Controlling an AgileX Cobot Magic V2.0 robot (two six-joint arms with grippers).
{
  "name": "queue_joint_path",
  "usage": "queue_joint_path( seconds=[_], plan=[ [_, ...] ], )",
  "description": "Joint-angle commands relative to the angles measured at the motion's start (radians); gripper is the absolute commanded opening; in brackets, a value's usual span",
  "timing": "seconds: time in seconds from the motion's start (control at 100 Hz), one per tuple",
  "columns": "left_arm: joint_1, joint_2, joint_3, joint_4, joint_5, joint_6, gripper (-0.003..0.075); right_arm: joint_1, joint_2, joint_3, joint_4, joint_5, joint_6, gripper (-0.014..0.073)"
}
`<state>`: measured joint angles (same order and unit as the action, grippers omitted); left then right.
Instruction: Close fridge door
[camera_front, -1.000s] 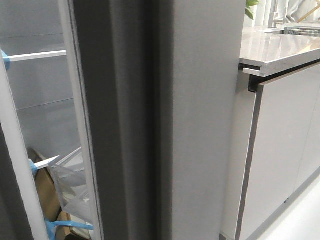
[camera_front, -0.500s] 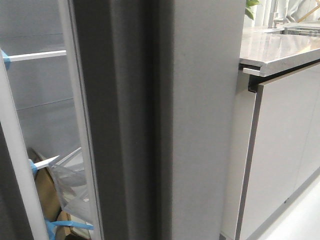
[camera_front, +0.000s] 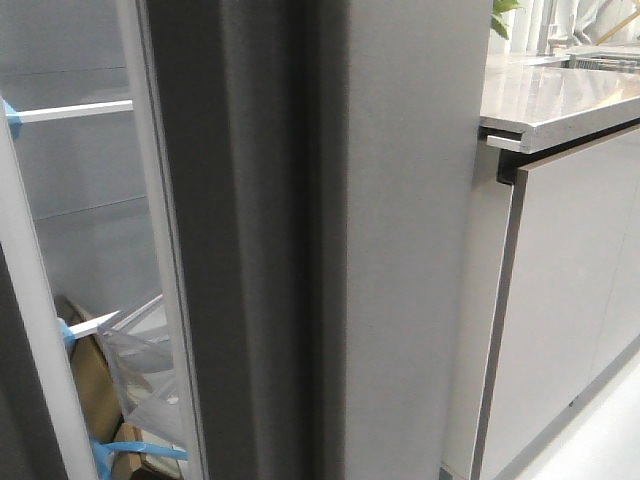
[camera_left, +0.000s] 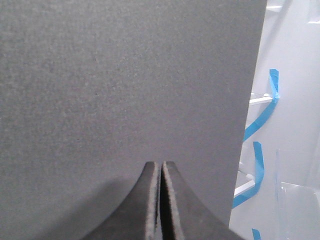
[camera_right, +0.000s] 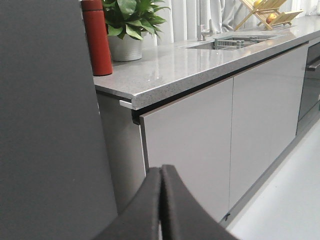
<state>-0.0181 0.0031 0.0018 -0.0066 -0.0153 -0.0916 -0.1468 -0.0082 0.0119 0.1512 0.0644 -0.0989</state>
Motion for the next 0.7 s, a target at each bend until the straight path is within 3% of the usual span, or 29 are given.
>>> queue_joint_path(
  seconds=[0.0, 0.48, 0.69],
  plan=[
    [-0.005, 0.019, 0.028, -0.002, -0.077, -0.004, -0.0021, -0.006, 0.012, -0.039, -0.007, -0.077, 0.000, -0.0076],
    [-0.005, 0.019, 0.028, -0.002, -0.077, -0.004, -0.0021, 0.034, 0.432, -0.611, 0.005, 0.102, 0.000, -0.0076],
    [-0.005, 0.019, 0.028, -0.002, -0.077, -0.004, -0.0021, 0.141, 0.598, -0.862, 0.005, 0.147, 0.000, -0.0076]
  ],
)
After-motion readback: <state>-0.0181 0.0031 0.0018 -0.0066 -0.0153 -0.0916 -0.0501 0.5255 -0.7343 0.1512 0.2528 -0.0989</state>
